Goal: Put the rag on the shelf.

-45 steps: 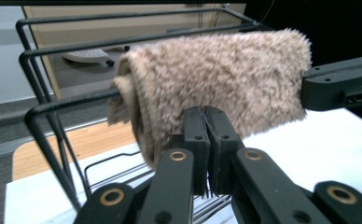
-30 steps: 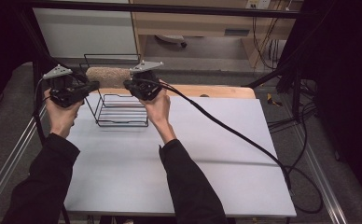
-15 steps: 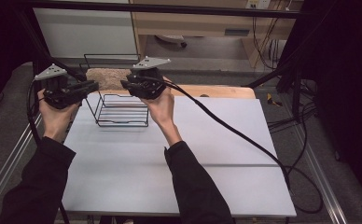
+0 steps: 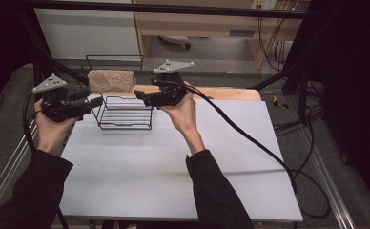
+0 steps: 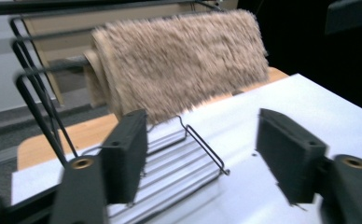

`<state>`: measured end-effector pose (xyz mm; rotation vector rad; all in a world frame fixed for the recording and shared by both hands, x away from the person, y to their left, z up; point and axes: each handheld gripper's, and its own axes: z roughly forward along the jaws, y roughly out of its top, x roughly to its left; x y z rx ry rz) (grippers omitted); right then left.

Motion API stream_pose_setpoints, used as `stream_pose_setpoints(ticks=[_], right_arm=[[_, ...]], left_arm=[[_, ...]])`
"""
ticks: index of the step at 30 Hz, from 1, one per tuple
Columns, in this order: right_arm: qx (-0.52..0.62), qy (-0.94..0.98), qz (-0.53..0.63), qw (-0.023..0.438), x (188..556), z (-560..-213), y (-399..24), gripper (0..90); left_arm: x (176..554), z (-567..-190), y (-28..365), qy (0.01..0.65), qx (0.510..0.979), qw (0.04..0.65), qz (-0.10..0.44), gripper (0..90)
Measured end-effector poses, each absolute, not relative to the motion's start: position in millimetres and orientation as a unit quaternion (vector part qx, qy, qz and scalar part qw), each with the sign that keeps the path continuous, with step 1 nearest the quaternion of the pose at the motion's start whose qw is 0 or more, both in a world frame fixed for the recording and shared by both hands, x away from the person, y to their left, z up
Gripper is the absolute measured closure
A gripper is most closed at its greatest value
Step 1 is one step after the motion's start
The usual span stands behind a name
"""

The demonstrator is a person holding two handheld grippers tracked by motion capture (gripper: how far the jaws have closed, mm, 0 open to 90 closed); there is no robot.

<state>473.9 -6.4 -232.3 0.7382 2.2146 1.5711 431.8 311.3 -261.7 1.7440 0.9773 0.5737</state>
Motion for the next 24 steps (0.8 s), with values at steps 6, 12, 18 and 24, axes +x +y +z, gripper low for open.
stream_pose_setpoints(ticks=[6, 12, 18, 24], right_arm=[[0.269, 0.779, 0.544, 0.162, 465.9, -239.3, -33.7, 12.2], [0.276, 0.775, 0.546, 0.162, 454.9, -250.7, -64.5, 6.0], [0.292, 0.776, 0.535, 0.162, 446.4, -264.9, -97.2, 1.9], [0.309, 0.774, 0.529, 0.159, 439.1, -288.5, -131.8, 0.8]], left_arm=[[423.6, -281.3, 307.7, 0.401, 0.728, 0.510, 0.224, 20.9], [416.1, -304.9, 301.0, 0.400, 0.739, 0.501, 0.207, 11.2], [406.6, -328.9, 291.4, 0.397, 0.748, 0.496, 0.193, 6.9], [400.3, -353.1, 280.5, 0.391, 0.761, 0.486, 0.181, 6.5]])
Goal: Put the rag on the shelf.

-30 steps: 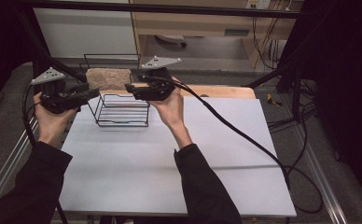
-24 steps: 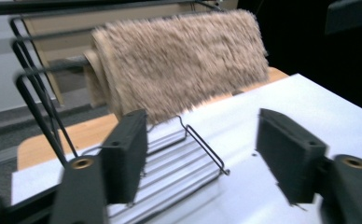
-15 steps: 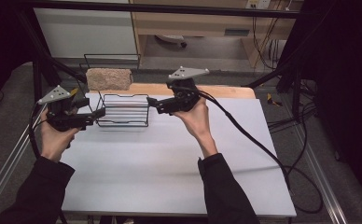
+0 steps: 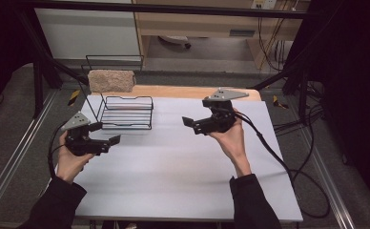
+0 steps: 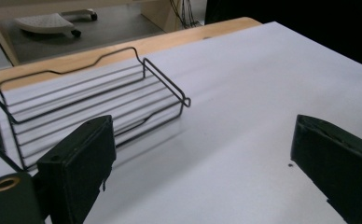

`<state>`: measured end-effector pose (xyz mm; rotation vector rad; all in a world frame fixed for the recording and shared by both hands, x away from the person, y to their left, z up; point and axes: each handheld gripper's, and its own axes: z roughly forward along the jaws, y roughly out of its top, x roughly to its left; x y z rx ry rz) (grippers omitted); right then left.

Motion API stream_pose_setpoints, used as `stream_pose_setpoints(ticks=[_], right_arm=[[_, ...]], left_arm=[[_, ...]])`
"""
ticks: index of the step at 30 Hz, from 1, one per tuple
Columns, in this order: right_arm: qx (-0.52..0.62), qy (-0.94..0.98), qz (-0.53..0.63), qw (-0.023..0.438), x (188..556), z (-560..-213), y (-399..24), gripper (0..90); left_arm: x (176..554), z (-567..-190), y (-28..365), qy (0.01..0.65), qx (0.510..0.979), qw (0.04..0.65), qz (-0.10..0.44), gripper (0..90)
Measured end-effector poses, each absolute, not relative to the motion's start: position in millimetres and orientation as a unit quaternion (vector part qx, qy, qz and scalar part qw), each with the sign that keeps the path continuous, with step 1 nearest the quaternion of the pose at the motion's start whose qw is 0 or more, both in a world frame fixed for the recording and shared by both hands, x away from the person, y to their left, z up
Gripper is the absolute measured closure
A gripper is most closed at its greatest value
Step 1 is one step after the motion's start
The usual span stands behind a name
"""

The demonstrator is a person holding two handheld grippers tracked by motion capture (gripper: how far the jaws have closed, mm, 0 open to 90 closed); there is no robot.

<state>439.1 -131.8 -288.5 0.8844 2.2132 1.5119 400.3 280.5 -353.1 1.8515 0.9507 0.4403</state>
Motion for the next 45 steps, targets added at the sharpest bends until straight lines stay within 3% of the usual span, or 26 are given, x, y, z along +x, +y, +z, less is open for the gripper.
stream_pose_setpoints(ticks=[24, 45], right_arm=[[0.379, 0.773, 0.495, 0.117, 402.3, -409.7, -241.5, 0.4], [0.396, 0.779, 0.474, 0.112, 376.3, -443.9, -273.3, 0.4]], left_arm=[[385.3, -417.2, 270.7, 0.385, 0.790, 0.449, 0.162, 8.1], [378.8, -432.9, 276.9, 0.384, 0.799, 0.436, 0.156, 8.7]])
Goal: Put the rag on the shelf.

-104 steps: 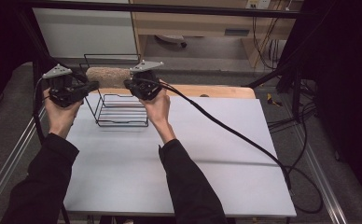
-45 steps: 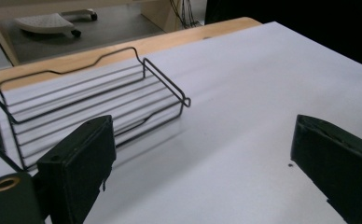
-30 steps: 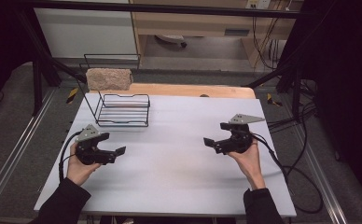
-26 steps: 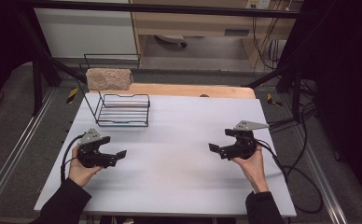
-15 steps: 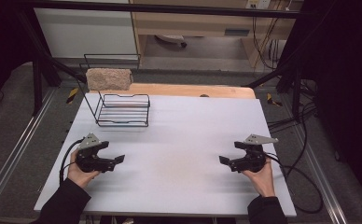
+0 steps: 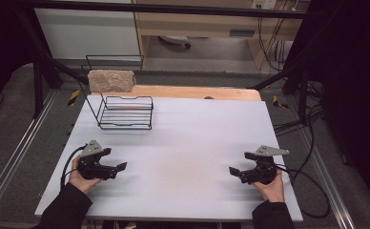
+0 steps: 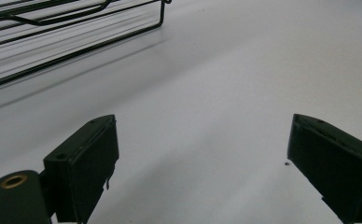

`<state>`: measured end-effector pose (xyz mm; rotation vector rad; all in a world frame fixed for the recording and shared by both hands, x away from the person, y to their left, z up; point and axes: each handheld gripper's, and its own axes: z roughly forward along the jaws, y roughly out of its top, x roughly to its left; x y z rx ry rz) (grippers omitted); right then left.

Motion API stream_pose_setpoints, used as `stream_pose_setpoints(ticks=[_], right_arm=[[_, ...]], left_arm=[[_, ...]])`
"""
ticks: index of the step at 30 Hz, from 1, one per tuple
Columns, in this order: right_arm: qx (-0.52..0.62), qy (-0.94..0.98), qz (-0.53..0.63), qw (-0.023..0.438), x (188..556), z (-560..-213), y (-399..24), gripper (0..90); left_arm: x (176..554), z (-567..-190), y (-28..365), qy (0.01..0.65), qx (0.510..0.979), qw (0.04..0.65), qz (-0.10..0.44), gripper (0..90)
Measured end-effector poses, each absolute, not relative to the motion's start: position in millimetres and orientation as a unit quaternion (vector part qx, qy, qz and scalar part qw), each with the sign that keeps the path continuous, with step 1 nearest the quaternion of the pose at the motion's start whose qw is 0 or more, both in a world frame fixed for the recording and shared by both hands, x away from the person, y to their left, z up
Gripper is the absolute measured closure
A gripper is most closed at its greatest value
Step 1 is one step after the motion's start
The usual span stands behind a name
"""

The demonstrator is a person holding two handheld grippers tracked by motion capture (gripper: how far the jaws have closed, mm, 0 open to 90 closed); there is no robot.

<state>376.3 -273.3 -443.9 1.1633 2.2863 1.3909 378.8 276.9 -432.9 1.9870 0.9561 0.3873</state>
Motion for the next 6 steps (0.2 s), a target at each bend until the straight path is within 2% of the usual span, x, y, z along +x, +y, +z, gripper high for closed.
stream_pose_setpoints(ticks=[6], right_arm=[[0.398, 0.779, 0.472, 0.110, 375.7, -444.3, -273.3, 0.4]], left_arm=[[378.7, -433.9, 277.4, 0.383, 0.800, 0.435, 0.156, 8.7]])
